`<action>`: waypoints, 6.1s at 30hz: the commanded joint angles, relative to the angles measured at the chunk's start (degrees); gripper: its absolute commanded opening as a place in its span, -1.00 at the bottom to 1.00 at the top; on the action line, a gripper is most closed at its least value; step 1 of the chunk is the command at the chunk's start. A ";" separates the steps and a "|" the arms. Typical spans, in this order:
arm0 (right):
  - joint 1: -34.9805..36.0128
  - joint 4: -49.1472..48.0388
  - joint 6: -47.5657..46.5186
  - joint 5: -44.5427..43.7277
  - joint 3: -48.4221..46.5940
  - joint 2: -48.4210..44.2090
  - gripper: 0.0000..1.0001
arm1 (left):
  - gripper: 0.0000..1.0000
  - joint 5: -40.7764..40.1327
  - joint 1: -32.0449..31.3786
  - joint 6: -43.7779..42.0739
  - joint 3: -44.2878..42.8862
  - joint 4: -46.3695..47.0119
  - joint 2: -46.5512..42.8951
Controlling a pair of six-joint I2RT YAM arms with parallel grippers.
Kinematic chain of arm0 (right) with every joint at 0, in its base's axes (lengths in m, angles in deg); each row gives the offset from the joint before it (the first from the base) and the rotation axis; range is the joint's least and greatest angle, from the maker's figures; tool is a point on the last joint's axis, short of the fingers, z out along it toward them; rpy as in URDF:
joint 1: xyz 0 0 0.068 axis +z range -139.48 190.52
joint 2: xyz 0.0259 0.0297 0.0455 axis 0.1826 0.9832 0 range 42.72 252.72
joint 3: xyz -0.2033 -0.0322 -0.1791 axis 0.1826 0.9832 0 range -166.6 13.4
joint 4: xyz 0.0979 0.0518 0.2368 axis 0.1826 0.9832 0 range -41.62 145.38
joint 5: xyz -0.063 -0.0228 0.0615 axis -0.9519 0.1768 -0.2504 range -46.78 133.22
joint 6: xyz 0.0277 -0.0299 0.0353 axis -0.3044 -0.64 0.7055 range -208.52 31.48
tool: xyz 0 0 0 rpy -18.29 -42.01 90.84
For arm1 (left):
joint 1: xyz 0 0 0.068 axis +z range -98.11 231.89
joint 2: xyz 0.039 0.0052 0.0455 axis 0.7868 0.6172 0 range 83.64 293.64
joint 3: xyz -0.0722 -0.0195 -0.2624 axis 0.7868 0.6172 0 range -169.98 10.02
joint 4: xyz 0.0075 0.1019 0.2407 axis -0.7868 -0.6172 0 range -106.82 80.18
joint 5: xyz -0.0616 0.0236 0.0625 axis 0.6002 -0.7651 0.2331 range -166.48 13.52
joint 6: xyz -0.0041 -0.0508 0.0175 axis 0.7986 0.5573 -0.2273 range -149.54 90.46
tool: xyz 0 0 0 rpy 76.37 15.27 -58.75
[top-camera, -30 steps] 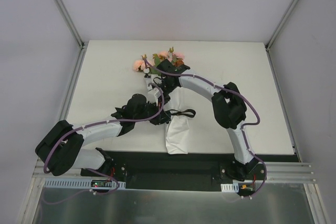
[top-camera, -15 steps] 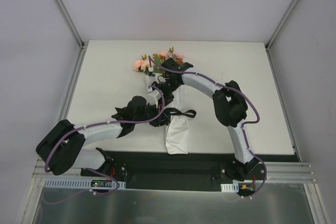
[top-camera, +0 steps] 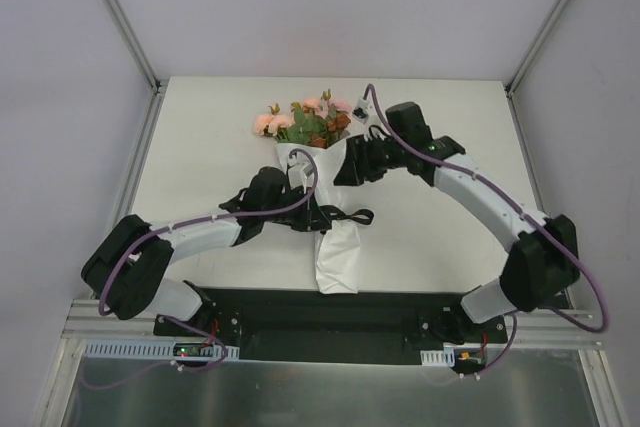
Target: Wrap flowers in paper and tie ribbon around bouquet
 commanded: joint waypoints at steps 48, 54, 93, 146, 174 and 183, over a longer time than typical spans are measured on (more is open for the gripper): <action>37.49 -20.02 -56.00 -52.29 4.59 17.47 -0.47 | -1.00 26.82 19.54 -24.13 -39.47 -54.51 28.73; 35.99 -20.56 -56.53 -49.66 2.49 20.02 -0.41 | -1.00 25.59 20.94 -24.57 -40.87 -55.74 30.66; 35.82 -26.97 -23.52 -33.65 21.37 -17.93 -0.10 | -1.00 13.91 20.86 -9.12 -18.83 -40.02 10.02; 21.58 7.48 -22.25 -30.94 -35.57 38.32 -0.14 | -1.00 -17.30 5.56 16.83 17.48 -16.37 -25.15; 21.75 13.09 -25.69 -31.20 -43.57 50.96 -0.16 | -1.00 -16.69 5.56 16.12 17.13 -15.58 -24.79; 20.53 12.76 -23.05 -26.29 -44.80 48.51 -0.99 | -1.00 -16.95 5.56 16.04 17.13 -15.58 -24.18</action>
